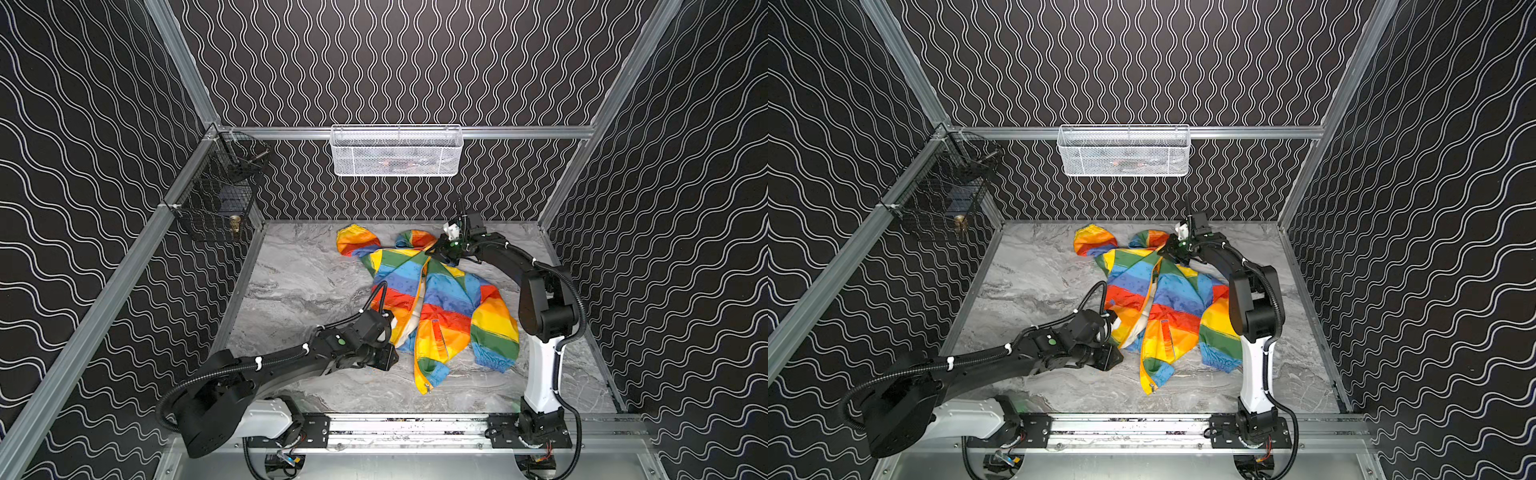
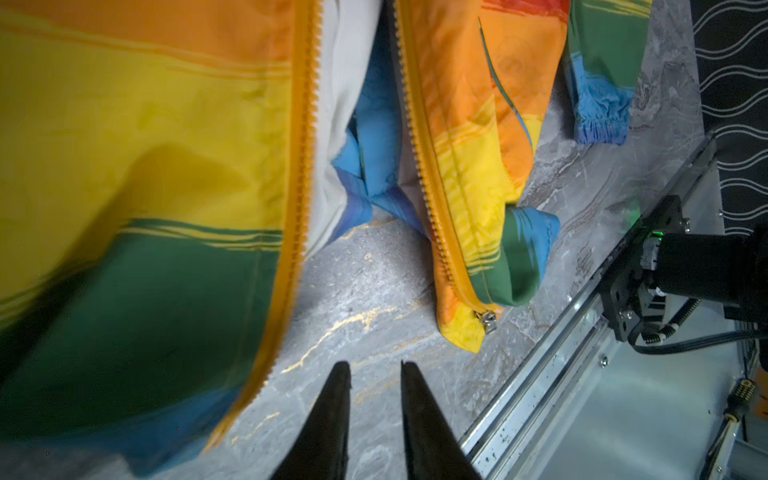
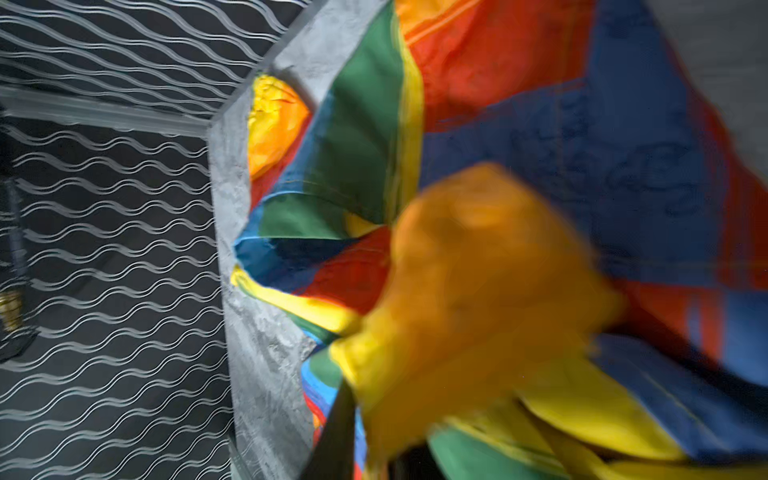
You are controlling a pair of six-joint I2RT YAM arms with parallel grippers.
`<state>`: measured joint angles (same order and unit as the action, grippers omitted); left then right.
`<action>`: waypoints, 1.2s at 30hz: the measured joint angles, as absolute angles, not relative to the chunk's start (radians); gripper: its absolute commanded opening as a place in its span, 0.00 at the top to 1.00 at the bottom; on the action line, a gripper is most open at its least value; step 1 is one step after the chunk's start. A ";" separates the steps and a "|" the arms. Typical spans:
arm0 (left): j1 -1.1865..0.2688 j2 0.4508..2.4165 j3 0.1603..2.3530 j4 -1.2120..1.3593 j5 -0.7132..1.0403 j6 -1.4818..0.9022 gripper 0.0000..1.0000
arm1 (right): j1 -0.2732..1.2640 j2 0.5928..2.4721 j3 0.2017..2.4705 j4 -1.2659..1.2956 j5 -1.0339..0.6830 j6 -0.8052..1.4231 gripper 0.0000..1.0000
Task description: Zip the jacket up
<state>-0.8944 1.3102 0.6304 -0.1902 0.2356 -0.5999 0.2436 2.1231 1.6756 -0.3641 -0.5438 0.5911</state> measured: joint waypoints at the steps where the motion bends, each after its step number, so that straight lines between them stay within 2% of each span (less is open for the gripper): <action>1: -0.901 1.314 0.632 -0.182 0.241 -0.600 0.68 | 0.234 2.118 1.673 -0.379 -0.525 0.591 0.55; 3: -0.912 1.312 0.635 -0.172 0.246 -0.603 0.65 | 0.219 2.101 1.665 -0.408 -0.493 0.585 0.45; 7: -0.916 1.284 0.650 -0.183 0.241 -0.604 0.55 | 0.209 2.028 1.625 -0.451 -0.422 0.575 0.38; 11: -0.916 1.278 0.685 -0.201 0.216 -0.607 0.50 | 0.210 1.905 1.535 -0.464 -0.371 0.567 0.39; 17: -0.916 1.289 0.708 -0.237 0.162 -0.637 0.48 | 0.223 1.669 1.308 -0.449 -0.325 0.568 0.40; 28: -0.916 1.317 0.661 -0.172 0.125 -0.743 0.42 | 0.429 1.295 0.810 -0.442 -0.263 0.636 0.33; 36: -0.917 1.423 0.612 -0.031 0.181 -0.817 0.41 | 0.558 1.110 0.648 -0.442 -0.218 0.761 0.32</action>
<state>-0.9169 1.4231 0.6121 -0.0311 0.1814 -0.8169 0.5575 1.1099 0.6479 -0.4423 -0.2176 0.7609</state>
